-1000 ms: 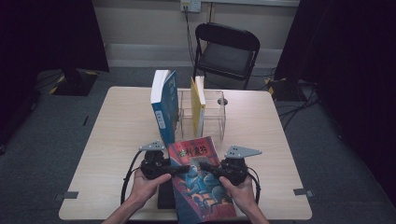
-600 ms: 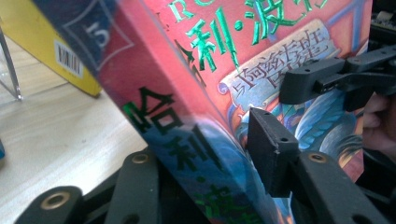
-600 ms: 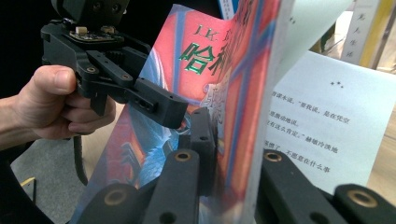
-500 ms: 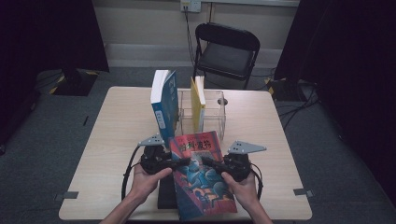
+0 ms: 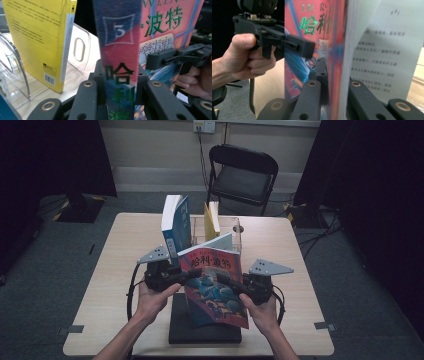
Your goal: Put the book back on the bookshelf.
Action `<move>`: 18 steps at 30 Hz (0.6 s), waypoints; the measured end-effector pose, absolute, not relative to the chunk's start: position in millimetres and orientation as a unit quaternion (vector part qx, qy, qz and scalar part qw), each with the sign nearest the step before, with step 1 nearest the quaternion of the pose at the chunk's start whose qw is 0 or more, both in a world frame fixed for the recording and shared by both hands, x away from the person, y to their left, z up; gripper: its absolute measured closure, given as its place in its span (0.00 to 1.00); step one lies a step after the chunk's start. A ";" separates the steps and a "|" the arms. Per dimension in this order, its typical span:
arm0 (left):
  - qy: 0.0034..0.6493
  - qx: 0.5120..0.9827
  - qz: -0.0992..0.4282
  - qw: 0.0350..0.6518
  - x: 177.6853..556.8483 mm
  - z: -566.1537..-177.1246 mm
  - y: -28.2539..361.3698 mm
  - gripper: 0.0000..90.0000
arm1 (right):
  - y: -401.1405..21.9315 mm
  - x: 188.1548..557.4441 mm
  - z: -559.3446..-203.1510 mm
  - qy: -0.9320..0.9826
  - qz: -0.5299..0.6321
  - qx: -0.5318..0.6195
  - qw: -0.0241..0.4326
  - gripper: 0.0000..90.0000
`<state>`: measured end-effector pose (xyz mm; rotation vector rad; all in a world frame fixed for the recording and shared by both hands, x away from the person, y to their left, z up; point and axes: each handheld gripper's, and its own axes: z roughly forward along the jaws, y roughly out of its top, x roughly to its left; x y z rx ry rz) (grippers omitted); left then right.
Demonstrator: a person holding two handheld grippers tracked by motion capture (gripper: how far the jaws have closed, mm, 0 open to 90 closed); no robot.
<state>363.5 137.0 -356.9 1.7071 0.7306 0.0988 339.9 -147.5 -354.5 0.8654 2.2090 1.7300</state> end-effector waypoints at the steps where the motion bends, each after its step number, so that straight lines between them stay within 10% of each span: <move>1: 0.313 0.733 0.044 0.603 361.1 -358.2 136.8 0.80 | -147.5 339.9 -354.5 0.748 0.586 0.293 0.102 0.96; 13: 0.270 0.736 0.051 0.619 345.1 -357.0 122.7 0.80 | -161.4 323.1 -359.3 0.757 0.583 0.279 0.098 0.95; 18: 0.249 0.742 0.073 0.618 332.4 -355.3 120.3 0.82 | -166.5 320.3 -361.7 0.755 0.577 0.290 0.111 0.80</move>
